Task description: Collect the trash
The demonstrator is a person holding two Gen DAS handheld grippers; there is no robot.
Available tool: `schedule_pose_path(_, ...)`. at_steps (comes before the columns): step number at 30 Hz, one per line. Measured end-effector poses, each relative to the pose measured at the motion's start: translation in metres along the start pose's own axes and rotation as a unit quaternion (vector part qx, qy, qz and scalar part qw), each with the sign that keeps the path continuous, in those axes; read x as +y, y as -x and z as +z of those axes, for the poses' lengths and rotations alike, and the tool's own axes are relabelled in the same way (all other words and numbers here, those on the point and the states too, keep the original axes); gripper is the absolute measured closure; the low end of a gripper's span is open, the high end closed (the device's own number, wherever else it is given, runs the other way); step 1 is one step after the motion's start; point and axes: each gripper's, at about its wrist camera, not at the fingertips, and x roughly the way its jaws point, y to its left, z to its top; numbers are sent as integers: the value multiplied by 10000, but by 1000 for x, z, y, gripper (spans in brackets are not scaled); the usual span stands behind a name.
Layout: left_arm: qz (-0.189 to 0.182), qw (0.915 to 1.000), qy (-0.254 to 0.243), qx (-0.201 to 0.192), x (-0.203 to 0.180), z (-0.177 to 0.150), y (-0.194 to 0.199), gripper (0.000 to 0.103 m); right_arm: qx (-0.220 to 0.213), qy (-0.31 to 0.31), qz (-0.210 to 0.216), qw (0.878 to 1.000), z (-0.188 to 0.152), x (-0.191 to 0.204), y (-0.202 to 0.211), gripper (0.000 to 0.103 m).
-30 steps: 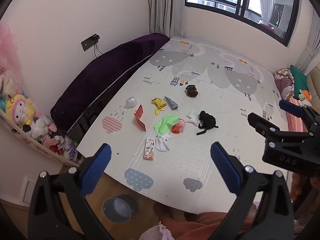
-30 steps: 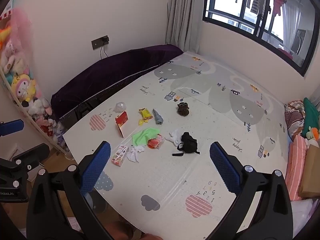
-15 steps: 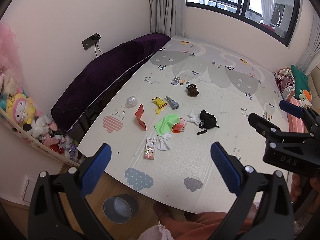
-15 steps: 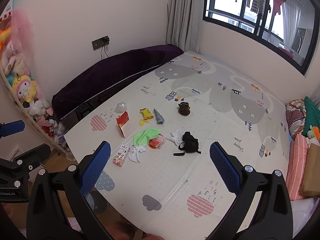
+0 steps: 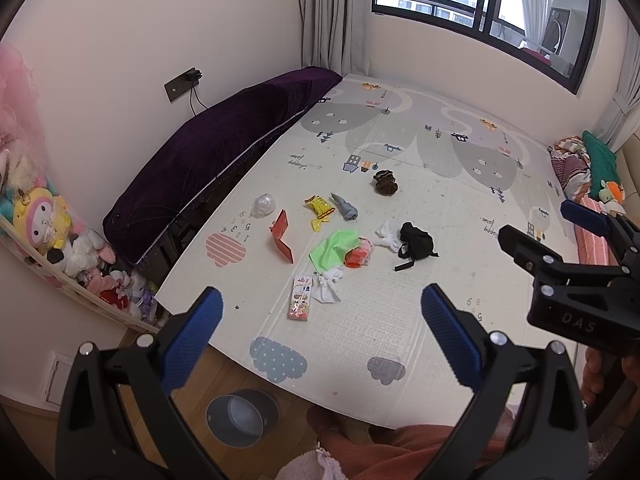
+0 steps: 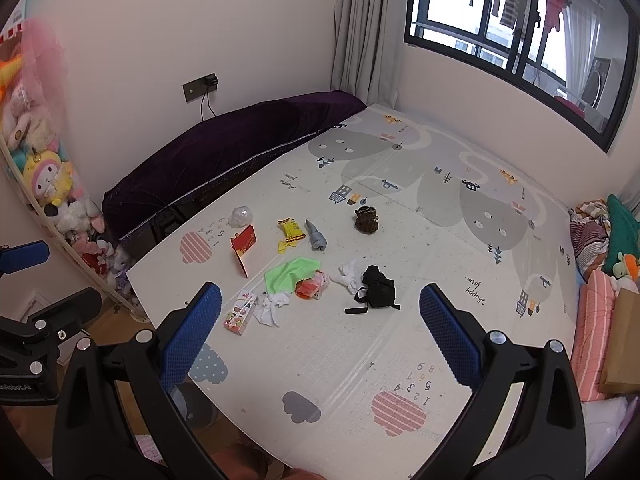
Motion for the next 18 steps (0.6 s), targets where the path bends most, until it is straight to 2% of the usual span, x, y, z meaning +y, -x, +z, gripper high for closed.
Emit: schedule_pose_path(18,37,10000,7,-28,-1,5,-2,4,4,-3,4,10000,0,-1,-1,6)
